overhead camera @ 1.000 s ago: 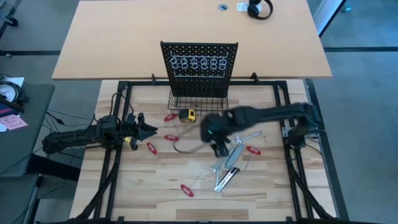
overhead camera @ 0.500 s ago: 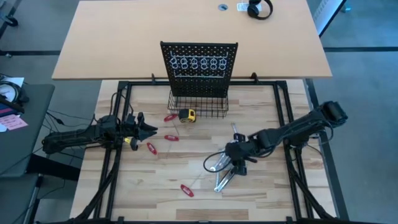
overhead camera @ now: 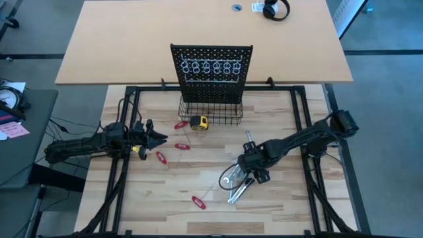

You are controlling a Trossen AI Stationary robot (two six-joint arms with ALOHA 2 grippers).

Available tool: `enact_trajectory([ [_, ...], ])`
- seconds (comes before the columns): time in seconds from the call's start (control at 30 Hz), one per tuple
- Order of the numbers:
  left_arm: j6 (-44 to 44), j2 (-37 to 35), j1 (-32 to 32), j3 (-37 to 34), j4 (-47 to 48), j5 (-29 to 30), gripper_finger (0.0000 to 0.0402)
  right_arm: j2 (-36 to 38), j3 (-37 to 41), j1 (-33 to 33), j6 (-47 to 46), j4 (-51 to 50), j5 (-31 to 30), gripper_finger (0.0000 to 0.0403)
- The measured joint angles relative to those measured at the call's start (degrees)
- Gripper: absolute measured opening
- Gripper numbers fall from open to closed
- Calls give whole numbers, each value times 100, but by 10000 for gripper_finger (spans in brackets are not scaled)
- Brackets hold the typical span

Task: Hang tools onto peg board
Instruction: Put the cutter into the pegboard

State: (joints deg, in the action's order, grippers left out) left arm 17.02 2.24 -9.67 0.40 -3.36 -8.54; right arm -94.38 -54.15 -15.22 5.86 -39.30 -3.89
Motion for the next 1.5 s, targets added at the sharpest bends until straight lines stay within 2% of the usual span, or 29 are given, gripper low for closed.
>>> enact_trajectory([
  [0.27, 11, 0, -2, 0, 4, 0, 76, -466, -18, -4, -65, -41, -2, 257],
  [0.53, 13, -1, 0, 0, 1, 0, 76, -446, -22, -9, -514, -114, 42, 136],
  [0.67, 13, -2, 0, 0, 1, 0, 76, -437, -220, -7, -852, -386, 16, 134],
  [0.9, 27, -1, 0, 0, 1, -1, 76, -432, -1258, 53, -833, -1112, -128, 134],
  [1.0, 70, 0, 0, 0, 1, 0, 76, -345, -1636, 202, -615, -1049, -550, 134],
  [1.1, 79, -1, 0, 0, 2, 0, 76, 13, -1639, 446, -208, -620, -1176, 134],
  [1.23, 81, 0, 0, 0, 3, 0, 76, 729, -1291, 917, 360, 656, -1570, 134],
  [1.33, 81, 0, -1, 0, 3, 0, 76, 1137, -912, 1370, 817, 2086, -1546, 134],
  [1.4, 81, -2, -1, 0, -1, 0, 76, 1247, -690, 1725, 1024, 2814, -1305, 134],
  [1.5, 81, -2, -2, 0, 4, 0, 76, 1197, -514, 2233, 1112, 3182, -787, 134],
])
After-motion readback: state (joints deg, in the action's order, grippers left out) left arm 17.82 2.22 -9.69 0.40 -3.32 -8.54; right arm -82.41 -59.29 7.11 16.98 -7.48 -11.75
